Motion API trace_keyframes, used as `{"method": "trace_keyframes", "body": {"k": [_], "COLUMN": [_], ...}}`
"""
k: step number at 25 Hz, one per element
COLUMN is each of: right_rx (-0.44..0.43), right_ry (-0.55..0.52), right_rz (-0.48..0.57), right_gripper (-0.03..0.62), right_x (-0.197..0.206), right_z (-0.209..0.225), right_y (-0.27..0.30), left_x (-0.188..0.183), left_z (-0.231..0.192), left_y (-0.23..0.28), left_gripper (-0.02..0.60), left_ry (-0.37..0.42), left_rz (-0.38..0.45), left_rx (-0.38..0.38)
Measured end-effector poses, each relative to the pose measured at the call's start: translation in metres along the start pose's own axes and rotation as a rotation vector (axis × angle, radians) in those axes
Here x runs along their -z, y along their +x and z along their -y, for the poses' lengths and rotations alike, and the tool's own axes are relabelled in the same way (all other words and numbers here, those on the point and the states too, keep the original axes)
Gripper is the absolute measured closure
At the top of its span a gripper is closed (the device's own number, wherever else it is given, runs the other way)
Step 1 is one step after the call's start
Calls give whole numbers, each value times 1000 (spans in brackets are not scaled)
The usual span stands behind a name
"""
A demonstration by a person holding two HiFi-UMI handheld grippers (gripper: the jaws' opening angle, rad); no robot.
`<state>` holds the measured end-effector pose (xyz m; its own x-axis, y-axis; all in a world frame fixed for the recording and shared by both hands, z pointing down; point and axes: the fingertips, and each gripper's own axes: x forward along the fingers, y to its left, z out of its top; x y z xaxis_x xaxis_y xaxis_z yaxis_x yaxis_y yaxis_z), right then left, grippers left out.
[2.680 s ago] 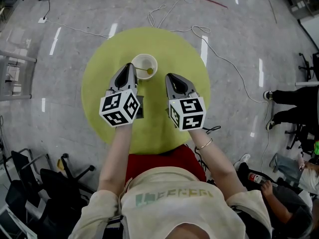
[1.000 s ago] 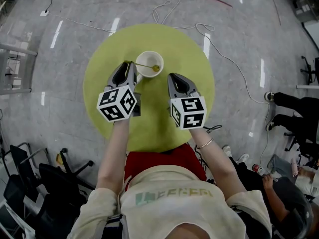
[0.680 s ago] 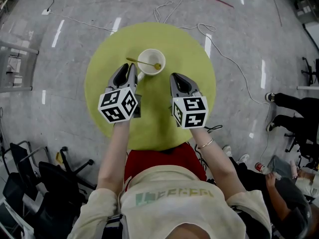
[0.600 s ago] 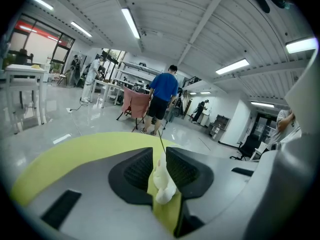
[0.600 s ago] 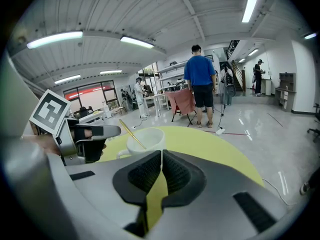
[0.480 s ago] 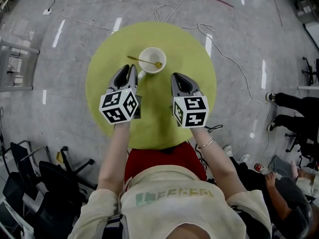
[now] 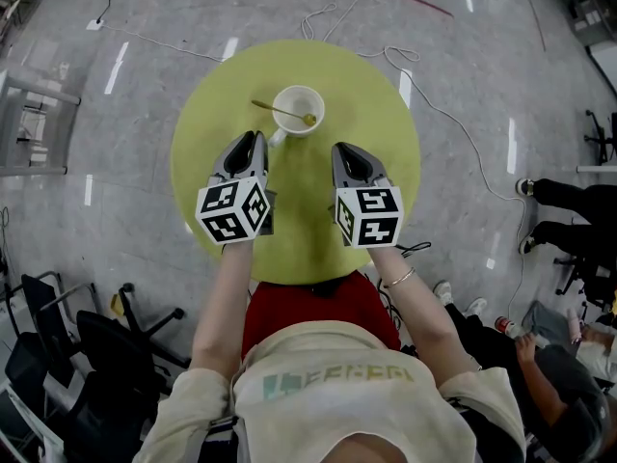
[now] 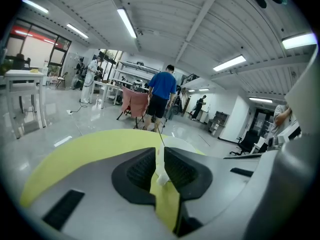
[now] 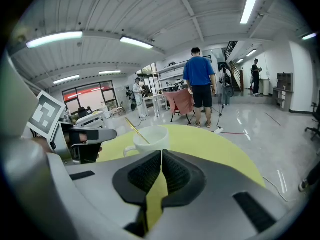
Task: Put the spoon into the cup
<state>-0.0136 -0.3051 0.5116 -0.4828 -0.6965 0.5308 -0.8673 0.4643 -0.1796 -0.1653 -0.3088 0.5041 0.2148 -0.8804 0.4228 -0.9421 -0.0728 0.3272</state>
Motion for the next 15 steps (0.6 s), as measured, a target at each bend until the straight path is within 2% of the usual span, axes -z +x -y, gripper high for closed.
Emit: {"method": "trace_keyframes", "body": {"k": [15], "right_rx": [11], "right_ry": [2], "right_rz": [27], "right_gripper": [557], "right_x": [15], "right_z": [-20], "right_y": [-38], "left_x": [21], "left_z": [1], "left_y": [-52], "left_gripper": [548], "left_ry": [22], "left_rz": [-7], "left_rx": [-11]}}
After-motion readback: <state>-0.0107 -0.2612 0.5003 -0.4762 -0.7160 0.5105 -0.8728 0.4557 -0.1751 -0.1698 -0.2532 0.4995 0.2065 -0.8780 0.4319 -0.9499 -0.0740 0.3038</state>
